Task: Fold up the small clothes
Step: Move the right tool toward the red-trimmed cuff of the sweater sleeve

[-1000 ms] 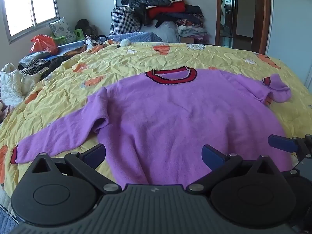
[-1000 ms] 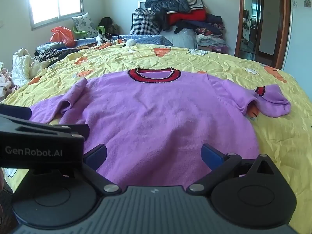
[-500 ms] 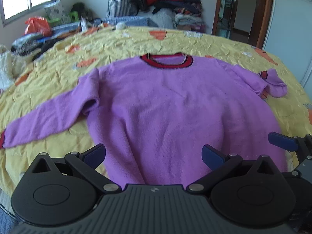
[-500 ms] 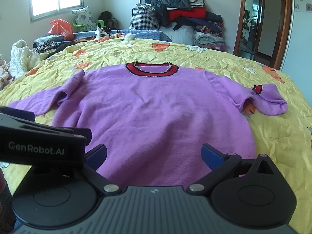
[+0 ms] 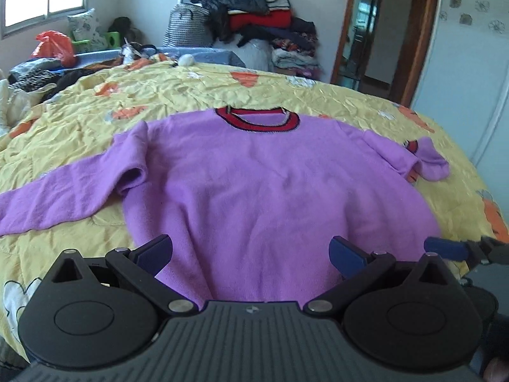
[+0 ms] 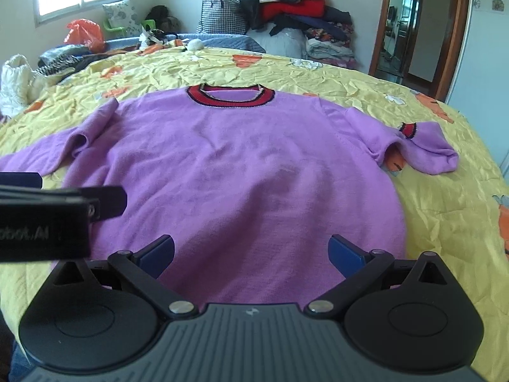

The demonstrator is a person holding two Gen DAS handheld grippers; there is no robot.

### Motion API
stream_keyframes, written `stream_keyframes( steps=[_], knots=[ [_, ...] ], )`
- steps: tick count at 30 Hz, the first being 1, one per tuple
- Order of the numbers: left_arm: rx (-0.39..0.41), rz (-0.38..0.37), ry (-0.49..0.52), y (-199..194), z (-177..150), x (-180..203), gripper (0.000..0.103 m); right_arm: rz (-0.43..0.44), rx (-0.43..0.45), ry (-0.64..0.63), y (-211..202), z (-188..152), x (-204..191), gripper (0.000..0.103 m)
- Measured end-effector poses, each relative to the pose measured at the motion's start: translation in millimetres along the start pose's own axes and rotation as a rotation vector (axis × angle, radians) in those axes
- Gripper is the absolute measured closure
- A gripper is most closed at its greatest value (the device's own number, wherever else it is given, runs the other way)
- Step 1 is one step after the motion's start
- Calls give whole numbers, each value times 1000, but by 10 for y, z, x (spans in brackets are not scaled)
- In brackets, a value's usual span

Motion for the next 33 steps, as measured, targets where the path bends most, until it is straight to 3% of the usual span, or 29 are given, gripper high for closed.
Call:
stream_keyframes(
  steps=[10,17,23,28,33],
  knots=[
    [-33,-22,-62,29,-65,-153,0,-23,0,16,19,52,43,0],
    [-64,27,-17,51,-95,-126,0,-25,2,2,21,63,-7,0],
    [-70,21,-26,32,-95,-145,0,-25,6,-13,36,79,-28,0],
    [-72,31,-38,29,-94,-204,0,-77,14,-15,104,116,-6,0],
    [-79,25,-42,42,-113,-217,0,-2,39,13,97,128,39,0]
  ],
)
Point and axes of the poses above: each gripper's, at about its wrist camera, not at the fingertips, and y roughly the way its jaws point, x to its right, z to its top, the point moved 5 cm from there along y, roughly the way its jaws point, and after that the axes turned 15 degrees about y, right-handed, at the moved point
